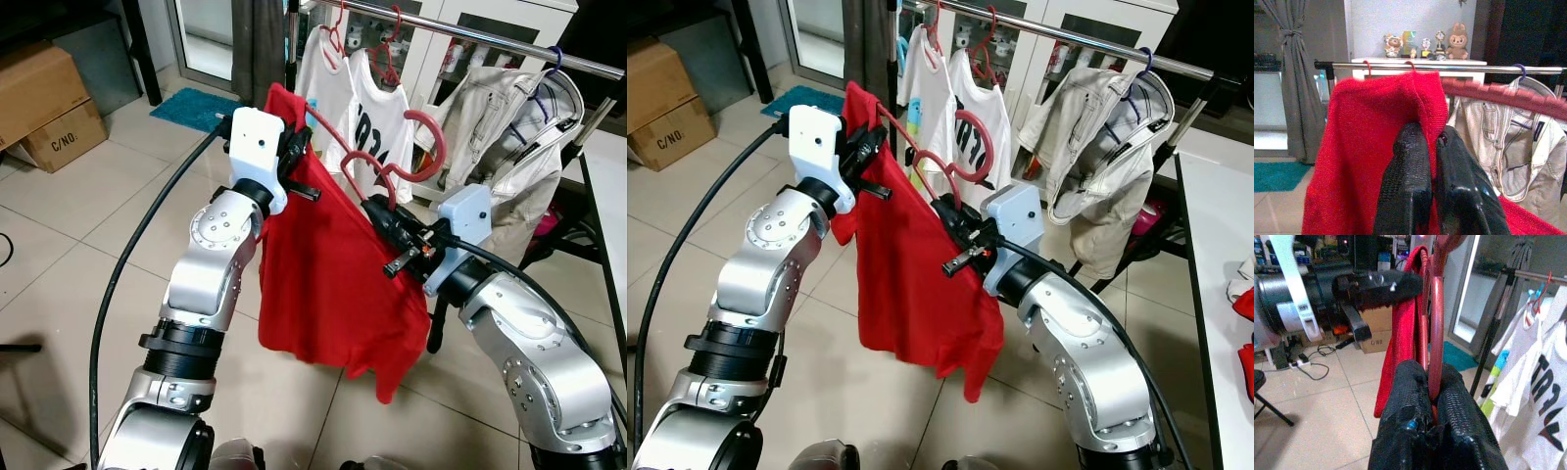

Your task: Hang hanger

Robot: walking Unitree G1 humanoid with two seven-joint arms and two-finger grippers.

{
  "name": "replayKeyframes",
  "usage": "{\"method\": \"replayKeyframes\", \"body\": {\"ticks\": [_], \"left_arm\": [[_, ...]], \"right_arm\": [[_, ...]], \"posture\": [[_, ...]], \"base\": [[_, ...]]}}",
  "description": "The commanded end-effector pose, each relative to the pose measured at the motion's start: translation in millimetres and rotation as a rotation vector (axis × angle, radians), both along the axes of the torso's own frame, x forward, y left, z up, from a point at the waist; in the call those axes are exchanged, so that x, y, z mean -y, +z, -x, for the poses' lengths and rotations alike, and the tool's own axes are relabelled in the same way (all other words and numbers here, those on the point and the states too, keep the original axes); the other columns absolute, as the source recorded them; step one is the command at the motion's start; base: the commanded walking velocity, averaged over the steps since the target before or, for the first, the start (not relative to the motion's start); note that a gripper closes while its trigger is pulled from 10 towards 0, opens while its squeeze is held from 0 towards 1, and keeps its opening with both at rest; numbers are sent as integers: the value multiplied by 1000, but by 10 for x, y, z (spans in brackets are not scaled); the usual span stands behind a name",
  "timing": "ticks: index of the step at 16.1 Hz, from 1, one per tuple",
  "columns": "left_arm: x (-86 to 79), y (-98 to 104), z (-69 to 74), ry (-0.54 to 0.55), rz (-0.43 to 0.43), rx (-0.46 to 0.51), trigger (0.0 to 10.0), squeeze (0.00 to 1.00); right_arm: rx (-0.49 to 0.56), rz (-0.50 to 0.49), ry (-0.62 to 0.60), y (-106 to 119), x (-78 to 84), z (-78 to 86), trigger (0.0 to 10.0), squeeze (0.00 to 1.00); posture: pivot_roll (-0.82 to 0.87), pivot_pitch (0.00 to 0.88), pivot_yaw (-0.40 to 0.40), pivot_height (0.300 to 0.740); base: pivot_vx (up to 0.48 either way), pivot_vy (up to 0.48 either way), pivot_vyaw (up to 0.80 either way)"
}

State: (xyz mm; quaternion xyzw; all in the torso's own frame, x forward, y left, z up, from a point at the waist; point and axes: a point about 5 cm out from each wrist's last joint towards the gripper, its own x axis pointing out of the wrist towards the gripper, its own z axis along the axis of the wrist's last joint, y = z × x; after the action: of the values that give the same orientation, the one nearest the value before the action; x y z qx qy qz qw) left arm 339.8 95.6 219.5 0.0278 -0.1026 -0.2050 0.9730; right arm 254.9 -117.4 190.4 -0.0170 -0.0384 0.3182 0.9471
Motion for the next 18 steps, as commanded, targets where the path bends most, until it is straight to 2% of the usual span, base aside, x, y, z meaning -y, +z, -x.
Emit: {"method": "replayKeyframes", "body": {"ticks": [1, 5, 8, 9, 10, 11, 12, 14, 15, 17, 18], "left_arm": [[-63, 60, 24, 19, 17, 17, 0, 0], [-165, 69, 75, 58, 12, 13, 0, 0], [-336, 144, 63, 134, 0, 28, 0, 0], [-491, 200, 10, 196, -23, 43, 118, 0], [-562, 222, -13, 224, -33, 47, 118, 0], [-767, 272, -76, 302, -55, 52, 0, 0], [-767, 272, -76, 302, -55, 52, 0, 0], [-1133, 362, -172, 437, -84, 54, 0, 0], [-1238, 382, -204, 463, -90, 51, 0, 0], [-1382, 340, -262, 504, -118, 23, 0, 0], [-1419, 278, -288, 518, -127, 3, 0, 0]], "right_arm": [[-12, 14, -13, -5, 22, 7, 10000, 0], [-2, 72, -44, -44, 26, -58, 10000, 0], [-8, 152, 4, -167, 47, -2, 10000, 0], [-26, 162, 30, -215, 76, 43, 10000, 0], [-33, 163, 41, -228, 86, 62, 10000, 0], [-40, 160, 67, -240, 114, 110, 10000, 0], [-40, 160, 67, -240, 114, 110, 10000, 0], [-45, 153, 111, -237, 161, 192, 10000, 0], [-49, 158, 118, -248, 179, 216, 10000, 0], [-73, 105, 127, -247, 190, 250, 10000, 0], [-63, 46, 125, -194, 179, 254, 10000, 0]], "posture": [[31, 25, -66, 740], [31, 25, -66, 740], [47, 38, -61, 740], [50, 40, -54, 740], [49, 40, -52, 740], [45, 38, -44, 740], [45, 38, -44, 740], [39, 38, -35, 740], [37, 37, -32, 740], [35, 34, -33, 740], [34, 34, -35, 740]], "base": [[0, 0, 0], [0, 0, 0], [0, 0, 0], [0, 0, 0], [0, 0, 0], [0, 0, 0], [0, 0, 0], [0, 0, 0], [0, 0, 0], [0, 0, 0], [0, 0, 0]]}}
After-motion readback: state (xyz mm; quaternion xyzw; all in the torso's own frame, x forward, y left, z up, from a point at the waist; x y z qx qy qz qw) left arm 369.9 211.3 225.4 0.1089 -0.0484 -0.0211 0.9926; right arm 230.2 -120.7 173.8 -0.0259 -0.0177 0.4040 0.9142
